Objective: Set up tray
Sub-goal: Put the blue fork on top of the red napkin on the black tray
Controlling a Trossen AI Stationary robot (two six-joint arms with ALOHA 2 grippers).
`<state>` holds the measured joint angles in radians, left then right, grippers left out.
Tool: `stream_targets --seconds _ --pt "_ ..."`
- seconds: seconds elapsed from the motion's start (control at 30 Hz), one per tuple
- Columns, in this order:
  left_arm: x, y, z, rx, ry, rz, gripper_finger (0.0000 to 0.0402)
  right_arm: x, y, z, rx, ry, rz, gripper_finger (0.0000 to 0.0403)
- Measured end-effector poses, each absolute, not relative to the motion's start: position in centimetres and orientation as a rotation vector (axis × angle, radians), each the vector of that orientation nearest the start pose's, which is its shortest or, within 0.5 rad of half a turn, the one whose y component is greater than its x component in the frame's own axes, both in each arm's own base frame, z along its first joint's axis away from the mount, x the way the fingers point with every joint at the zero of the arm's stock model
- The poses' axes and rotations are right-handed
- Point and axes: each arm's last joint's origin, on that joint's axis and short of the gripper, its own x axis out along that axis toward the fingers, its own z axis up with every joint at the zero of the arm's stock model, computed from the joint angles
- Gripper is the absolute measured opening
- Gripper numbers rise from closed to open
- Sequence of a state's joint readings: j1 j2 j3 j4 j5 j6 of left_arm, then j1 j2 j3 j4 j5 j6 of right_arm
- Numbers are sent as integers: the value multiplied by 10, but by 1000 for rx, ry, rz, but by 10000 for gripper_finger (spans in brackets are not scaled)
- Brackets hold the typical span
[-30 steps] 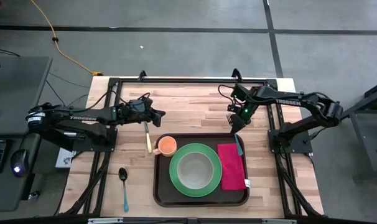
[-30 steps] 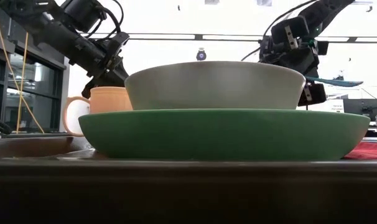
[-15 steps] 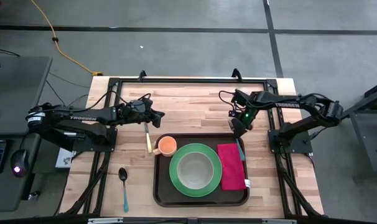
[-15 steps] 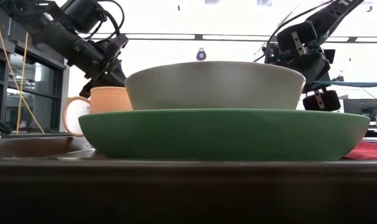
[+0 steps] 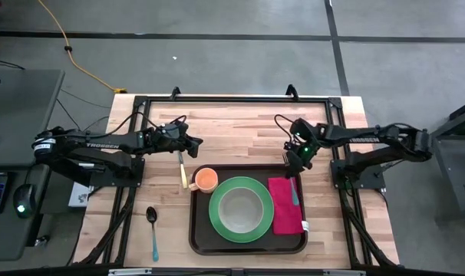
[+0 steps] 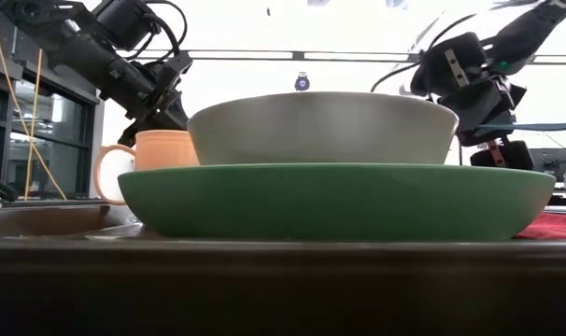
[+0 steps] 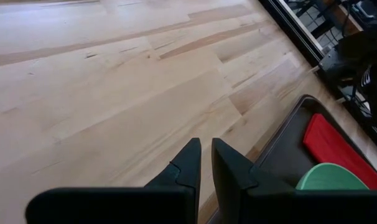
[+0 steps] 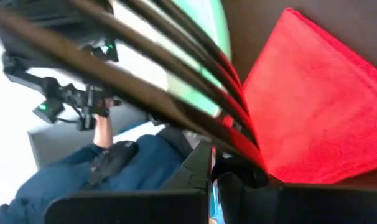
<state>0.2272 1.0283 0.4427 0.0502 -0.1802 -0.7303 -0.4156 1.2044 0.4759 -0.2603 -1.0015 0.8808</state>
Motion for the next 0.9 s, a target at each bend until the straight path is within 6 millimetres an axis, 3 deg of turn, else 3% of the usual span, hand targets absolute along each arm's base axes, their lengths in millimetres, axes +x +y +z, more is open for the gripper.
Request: stream_targets --seconds 0.2,0.53,0.9 --pt "197 51 195 -715 369 576 67 181 -45 161 1508 913 156 0" --pt "197 51 195 -712 370 576 67 179 -33 160 1503 942 143 0" --pt "197 51 195 -697 374 572 67 179 -32 157 1512 950 82 0"
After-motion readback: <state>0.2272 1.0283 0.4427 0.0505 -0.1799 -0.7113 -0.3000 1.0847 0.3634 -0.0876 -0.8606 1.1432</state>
